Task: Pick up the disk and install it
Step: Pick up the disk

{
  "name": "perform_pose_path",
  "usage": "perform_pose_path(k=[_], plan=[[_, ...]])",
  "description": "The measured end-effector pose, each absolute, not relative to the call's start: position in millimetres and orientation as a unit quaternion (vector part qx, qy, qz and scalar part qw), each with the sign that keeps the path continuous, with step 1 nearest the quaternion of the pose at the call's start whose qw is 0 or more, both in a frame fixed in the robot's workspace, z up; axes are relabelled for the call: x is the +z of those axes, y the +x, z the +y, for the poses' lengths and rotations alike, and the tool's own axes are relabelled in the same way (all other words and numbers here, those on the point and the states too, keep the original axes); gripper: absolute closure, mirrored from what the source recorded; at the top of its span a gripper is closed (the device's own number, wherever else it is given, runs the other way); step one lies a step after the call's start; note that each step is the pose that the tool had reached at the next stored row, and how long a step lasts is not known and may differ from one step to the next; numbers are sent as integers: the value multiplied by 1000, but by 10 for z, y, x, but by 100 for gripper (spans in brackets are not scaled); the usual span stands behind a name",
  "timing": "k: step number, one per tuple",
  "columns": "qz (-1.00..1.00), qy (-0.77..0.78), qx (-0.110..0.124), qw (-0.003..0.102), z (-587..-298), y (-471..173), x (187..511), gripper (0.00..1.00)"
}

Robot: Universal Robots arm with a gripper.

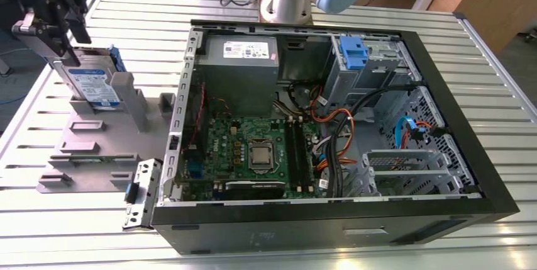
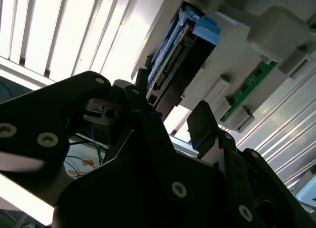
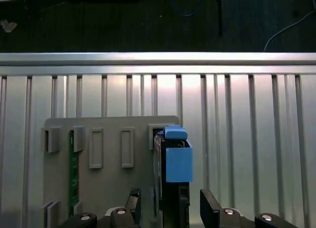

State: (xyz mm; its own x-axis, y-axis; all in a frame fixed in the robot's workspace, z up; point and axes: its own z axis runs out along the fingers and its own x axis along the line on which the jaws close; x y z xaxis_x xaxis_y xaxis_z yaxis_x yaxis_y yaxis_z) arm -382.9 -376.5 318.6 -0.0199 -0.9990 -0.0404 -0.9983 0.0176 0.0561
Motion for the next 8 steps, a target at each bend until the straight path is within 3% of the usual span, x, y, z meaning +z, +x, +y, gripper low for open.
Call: perform_pose_path(k=[8], plan=[[-701, 712, -38, 1, -3766, -3828, 3113, 41]])
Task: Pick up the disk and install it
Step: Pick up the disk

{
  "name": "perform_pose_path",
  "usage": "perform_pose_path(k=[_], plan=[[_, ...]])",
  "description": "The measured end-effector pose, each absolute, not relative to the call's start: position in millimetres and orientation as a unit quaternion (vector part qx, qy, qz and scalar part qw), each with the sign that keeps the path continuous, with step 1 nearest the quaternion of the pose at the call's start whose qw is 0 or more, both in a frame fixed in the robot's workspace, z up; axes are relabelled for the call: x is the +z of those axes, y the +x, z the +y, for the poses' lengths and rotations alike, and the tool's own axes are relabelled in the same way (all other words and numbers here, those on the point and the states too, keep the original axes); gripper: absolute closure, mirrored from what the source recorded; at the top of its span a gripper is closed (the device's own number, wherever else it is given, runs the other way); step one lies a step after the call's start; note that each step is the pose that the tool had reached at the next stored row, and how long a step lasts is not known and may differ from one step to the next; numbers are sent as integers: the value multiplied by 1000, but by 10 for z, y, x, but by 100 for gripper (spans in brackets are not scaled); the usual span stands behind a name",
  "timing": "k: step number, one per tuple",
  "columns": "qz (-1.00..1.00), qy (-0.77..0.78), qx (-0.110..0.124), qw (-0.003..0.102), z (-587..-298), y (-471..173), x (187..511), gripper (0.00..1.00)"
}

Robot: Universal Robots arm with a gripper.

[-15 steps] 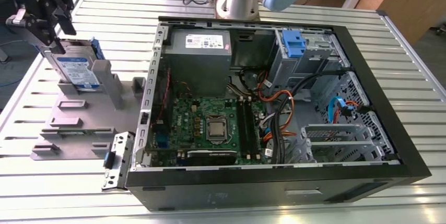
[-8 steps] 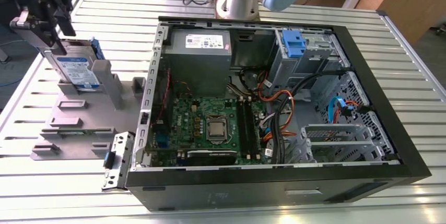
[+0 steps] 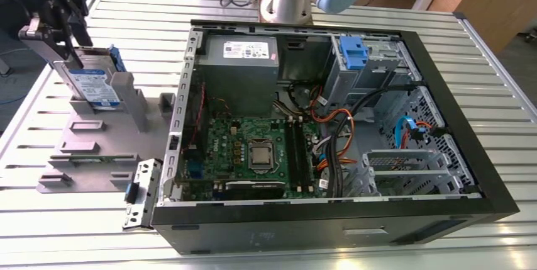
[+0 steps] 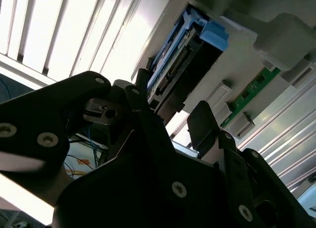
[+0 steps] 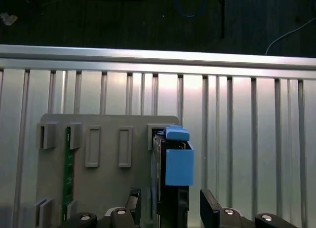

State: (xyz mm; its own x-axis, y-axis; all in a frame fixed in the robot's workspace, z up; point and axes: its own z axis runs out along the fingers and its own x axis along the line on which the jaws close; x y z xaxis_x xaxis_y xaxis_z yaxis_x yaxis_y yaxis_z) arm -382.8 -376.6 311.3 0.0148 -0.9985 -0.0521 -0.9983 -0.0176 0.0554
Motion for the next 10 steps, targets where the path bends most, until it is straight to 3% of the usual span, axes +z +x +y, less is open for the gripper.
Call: perform_pose_path(k=[10], plan=[[-697, 716, -38, 1, -3766, -3828, 3058, 41]])
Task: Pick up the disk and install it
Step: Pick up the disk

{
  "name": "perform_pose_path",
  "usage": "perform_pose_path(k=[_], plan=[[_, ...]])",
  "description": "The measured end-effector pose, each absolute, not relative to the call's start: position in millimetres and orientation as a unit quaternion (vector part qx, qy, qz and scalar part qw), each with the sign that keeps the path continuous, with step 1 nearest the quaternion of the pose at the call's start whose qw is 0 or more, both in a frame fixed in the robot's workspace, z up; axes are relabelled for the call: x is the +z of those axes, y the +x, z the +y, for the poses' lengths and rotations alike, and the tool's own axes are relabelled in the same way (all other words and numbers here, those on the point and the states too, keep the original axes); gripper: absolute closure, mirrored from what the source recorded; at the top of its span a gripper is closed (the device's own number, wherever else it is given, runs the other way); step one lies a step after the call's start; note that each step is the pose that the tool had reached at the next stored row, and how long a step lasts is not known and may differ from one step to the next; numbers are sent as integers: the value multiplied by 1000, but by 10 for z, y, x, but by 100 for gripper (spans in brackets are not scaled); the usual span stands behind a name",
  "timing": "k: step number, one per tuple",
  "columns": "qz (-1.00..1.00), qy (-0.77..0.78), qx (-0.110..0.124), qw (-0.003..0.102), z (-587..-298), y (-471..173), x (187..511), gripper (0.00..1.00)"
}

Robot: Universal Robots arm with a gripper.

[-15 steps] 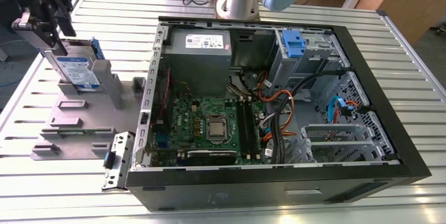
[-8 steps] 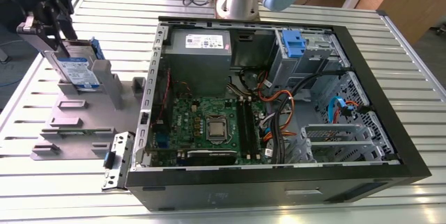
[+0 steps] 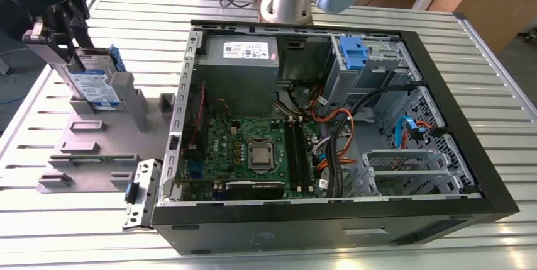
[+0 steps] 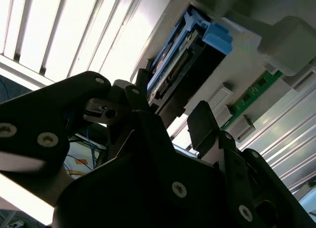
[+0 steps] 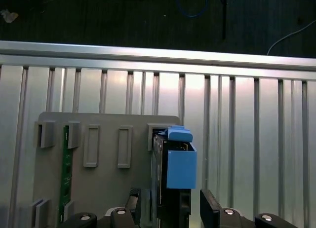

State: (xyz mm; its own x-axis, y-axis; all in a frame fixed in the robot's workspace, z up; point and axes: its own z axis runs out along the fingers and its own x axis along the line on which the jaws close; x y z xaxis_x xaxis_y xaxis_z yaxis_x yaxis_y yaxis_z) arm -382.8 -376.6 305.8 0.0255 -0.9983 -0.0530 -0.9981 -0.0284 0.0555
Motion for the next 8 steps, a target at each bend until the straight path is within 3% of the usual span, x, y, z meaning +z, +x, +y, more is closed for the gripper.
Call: perform_pose_path(k=[8], plan=[[-697, 716, -38, 1, -3736, -3828, 3050, 41]])
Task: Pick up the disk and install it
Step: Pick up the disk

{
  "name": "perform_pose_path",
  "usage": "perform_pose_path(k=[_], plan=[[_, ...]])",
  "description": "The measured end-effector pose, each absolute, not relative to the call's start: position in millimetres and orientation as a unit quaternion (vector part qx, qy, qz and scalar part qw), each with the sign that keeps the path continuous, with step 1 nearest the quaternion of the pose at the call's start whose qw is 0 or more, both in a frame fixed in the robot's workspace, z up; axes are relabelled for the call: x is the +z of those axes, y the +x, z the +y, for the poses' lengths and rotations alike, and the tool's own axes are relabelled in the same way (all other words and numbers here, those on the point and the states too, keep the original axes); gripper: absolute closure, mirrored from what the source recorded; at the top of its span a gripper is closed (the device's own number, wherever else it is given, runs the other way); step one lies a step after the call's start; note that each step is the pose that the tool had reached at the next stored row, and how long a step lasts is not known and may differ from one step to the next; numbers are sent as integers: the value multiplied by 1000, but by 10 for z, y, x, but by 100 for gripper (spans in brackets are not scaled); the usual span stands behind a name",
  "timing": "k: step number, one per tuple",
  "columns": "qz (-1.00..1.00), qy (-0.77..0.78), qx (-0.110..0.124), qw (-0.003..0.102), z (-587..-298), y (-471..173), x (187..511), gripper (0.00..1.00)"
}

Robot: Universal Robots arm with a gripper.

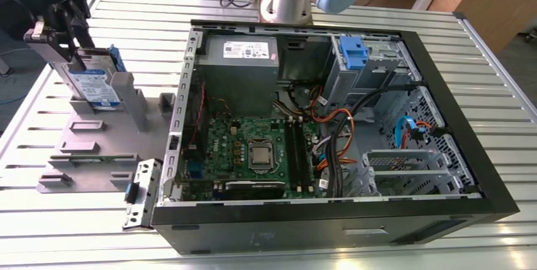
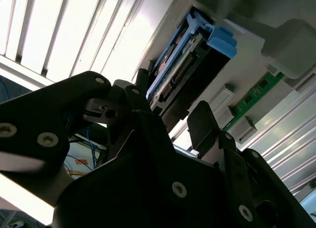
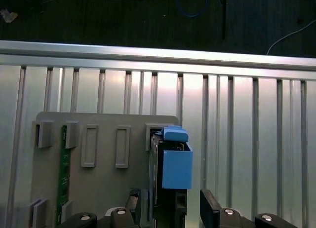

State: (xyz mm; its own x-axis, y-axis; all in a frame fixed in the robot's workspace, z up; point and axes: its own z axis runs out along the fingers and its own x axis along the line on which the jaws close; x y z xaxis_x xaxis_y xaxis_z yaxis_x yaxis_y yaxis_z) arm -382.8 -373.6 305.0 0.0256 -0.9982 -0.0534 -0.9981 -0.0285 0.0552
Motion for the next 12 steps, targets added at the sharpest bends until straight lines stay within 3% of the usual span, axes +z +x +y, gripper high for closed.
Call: perform_pose_path(k=[8, 11, 12], plan=[[-697, 716, -38, 1, -3732, -3828, 3050, 43], [-697, 716, -38, 1, -3730, -3828, 3050, 55], [-697, 716, -38, 1, -3730, -3828, 3050, 55]])
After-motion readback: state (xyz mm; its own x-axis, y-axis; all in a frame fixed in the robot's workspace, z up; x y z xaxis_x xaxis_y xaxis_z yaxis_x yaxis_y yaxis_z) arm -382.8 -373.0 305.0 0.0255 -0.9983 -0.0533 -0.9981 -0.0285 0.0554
